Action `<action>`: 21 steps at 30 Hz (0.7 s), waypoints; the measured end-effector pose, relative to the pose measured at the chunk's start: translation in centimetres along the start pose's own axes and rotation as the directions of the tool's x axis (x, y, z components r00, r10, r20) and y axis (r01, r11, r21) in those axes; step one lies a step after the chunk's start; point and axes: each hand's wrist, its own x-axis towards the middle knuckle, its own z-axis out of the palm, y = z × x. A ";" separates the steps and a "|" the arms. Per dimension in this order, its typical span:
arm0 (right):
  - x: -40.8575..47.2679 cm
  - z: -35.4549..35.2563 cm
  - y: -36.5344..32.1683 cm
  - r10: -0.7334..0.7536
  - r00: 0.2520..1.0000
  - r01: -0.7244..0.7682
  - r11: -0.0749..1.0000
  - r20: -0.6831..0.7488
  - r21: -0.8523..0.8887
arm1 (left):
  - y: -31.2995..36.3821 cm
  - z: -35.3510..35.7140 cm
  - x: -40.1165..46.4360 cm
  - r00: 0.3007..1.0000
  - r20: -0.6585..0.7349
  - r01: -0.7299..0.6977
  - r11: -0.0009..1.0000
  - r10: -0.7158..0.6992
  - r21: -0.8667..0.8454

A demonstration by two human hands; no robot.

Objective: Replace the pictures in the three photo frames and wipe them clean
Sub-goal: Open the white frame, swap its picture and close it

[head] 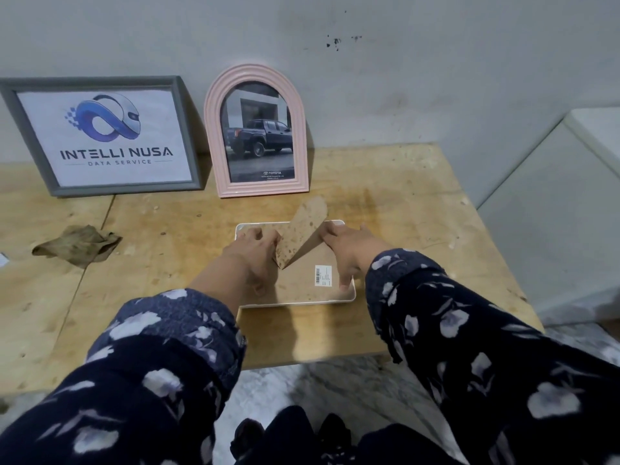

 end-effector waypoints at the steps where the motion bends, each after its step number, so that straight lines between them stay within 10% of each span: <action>1: 0.2 -0.2 0.0 -0.006 1.000 0.005 0.999 -0.011 -0.050 | -0.1 0.1 0.2 1.000 0.003 -0.004 1.000 0.004 0.010; 21: -3.9 3.2 -3.7 0.114 0.954 -0.105 0.993 -0.278 0.048 | -0.4 2.8 -3.2 0.991 -0.116 0.081 0.983 -0.063 0.163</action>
